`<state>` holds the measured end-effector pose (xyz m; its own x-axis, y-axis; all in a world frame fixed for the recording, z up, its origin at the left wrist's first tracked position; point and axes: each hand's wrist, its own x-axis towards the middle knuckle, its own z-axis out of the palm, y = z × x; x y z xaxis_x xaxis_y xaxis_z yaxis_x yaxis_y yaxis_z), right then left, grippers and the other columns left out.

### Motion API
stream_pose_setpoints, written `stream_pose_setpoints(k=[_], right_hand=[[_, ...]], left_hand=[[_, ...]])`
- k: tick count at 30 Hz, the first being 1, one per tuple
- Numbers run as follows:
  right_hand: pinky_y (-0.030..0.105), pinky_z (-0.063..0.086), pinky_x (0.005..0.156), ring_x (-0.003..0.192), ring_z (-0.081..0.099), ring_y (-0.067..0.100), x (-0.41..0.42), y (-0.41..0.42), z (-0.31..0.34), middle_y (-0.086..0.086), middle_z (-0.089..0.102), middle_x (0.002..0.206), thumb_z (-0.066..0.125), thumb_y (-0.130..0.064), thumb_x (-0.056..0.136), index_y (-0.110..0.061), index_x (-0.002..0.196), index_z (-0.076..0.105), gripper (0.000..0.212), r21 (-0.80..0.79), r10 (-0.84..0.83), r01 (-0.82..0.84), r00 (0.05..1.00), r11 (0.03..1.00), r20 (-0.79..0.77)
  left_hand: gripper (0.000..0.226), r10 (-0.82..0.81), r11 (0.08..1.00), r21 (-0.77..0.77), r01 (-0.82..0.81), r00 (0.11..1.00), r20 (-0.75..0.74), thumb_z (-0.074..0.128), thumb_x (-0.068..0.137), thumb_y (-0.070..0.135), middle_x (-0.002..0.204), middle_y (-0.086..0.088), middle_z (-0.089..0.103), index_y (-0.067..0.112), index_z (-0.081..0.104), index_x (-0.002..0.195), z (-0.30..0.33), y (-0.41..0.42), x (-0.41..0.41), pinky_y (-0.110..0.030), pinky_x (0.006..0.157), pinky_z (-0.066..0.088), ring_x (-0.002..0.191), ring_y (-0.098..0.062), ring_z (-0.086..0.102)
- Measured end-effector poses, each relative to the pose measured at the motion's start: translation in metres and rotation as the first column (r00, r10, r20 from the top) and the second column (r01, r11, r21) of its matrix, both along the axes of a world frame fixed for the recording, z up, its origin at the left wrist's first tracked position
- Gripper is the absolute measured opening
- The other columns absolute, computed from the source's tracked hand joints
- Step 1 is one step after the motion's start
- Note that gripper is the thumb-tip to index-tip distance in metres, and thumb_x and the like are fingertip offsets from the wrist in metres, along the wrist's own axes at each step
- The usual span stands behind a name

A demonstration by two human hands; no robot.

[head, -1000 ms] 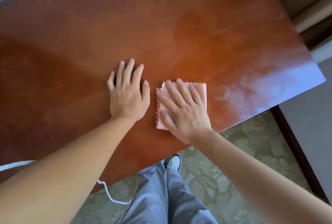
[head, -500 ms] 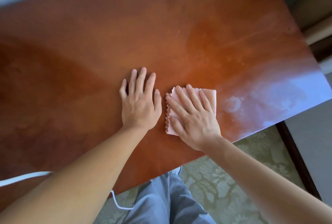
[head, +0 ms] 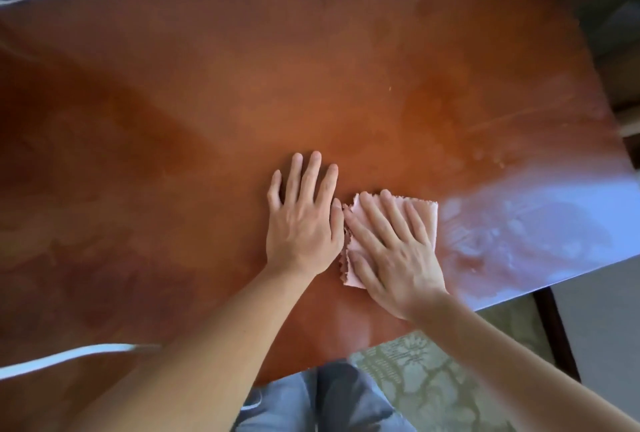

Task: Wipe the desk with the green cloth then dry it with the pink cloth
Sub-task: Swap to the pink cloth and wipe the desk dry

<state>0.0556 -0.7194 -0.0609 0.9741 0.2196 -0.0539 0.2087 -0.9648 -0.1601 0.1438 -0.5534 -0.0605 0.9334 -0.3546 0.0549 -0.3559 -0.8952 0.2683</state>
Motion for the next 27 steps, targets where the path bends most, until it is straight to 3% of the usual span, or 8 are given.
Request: stream_pose_setpoints(k=[3, 9, 12, 18, 22, 27], right_hand=[[0.05, 0.008, 0.128, 0.157, 0.016, 0.033, 0.029, -0.013, 0.002, 0.004, 0.02, 0.168, 0.029, -0.046, 0.108, -0.027, 0.161, 0.028, 0.057, -0.02, 0.033, -0.033, 0.999, 0.999, -0.012], [0.048, 0.006, 0.127, 0.158, 0.011, 0.029, 0.132, -0.026, 0.007, 0.003, 0.018, 0.171, 0.02, -0.049, 0.106, -0.03, 0.163, 0.023, 0.06, -0.052, -0.067, 0.064, 0.995, 0.997, -0.07], [0.047, 0.002, 0.127, 0.159, 0.007, 0.028, 0.145, -0.02, 0.007, 0.002, 0.015, 0.171, 0.017, -0.049, 0.106, -0.031, 0.163, 0.02, 0.06, -0.047, -0.08, 0.076, 0.993, 0.996, -0.083], [0.053, 0.006, 0.127, 0.158, 0.01, 0.031, 0.074, -0.027, 0.008, 0.006, 0.02, 0.17, 0.022, -0.048, 0.108, -0.024, 0.163, 0.023, 0.06, -0.049, 0.2, -0.207, 0.972, 0.977, -0.127], [0.052, 0.005, 0.127, 0.158, 0.013, 0.031, 0.095, -0.045, 0.015, 0.005, 0.02, 0.17, 0.023, -0.052, 0.105, -0.031, 0.162, 0.025, 0.06, -0.055, 0.35, -0.368, 0.913, 0.928, -0.209], [0.046, -0.008, 0.127, 0.159, -0.007, 0.025, 0.192, -0.052, 0.017, 0.0, 0.001, 0.173, 0.001, -0.055, 0.103, -0.036, 0.163, 0.002, 0.063, -0.088, 0.257, -0.279, 0.945, 0.956, -0.202]], left_hand=[[0.052, 0.0, 1.0, -0.007, 0.0, 1.0, -0.007, 0.037, 0.101, 0.032, 0.162, -0.008, 0.038, 0.017, 0.051, 0.148, 0.001, 0.0, 0.0, -0.054, 0.122, 0.019, 0.153, -0.032, 0.028], [0.051, 0.005, 1.0, -0.008, -0.005, 1.0, 0.008, 0.042, 0.099, 0.033, 0.16, -0.009, 0.04, 0.017, 0.052, 0.147, -0.001, -0.001, 0.001, -0.054, 0.121, 0.021, 0.152, -0.032, 0.029], [0.051, 0.009, 1.0, -0.015, -0.008, 1.0, 0.007, 0.042, 0.1, 0.031, 0.16, -0.008, 0.041, 0.019, 0.05, 0.148, -0.001, -0.001, 0.0, -0.053, 0.122, 0.021, 0.152, -0.031, 0.029], [0.046, 0.026, 0.999, -0.03, -0.025, 1.0, 0.017, 0.047, 0.1, 0.028, 0.159, -0.008, 0.042, 0.016, 0.055, 0.145, -0.002, 0.001, 0.0, -0.052, 0.122, 0.022, 0.152, -0.03, 0.031], [0.047, 0.033, 0.999, -0.027, -0.033, 0.999, 0.01, 0.046, 0.101, 0.029, 0.159, -0.007, 0.043, 0.014, 0.054, 0.144, 0.0, -0.001, -0.001, -0.053, 0.122, 0.023, 0.151, -0.029, 0.032], [0.05, 0.066, 0.997, 0.041, -0.066, 0.998, -0.005, 0.044, 0.099, 0.032, 0.158, -0.007, 0.044, 0.011, 0.055, 0.143, 0.004, -0.006, 0.001, -0.052, 0.121, 0.025, 0.15, -0.028, 0.036]])
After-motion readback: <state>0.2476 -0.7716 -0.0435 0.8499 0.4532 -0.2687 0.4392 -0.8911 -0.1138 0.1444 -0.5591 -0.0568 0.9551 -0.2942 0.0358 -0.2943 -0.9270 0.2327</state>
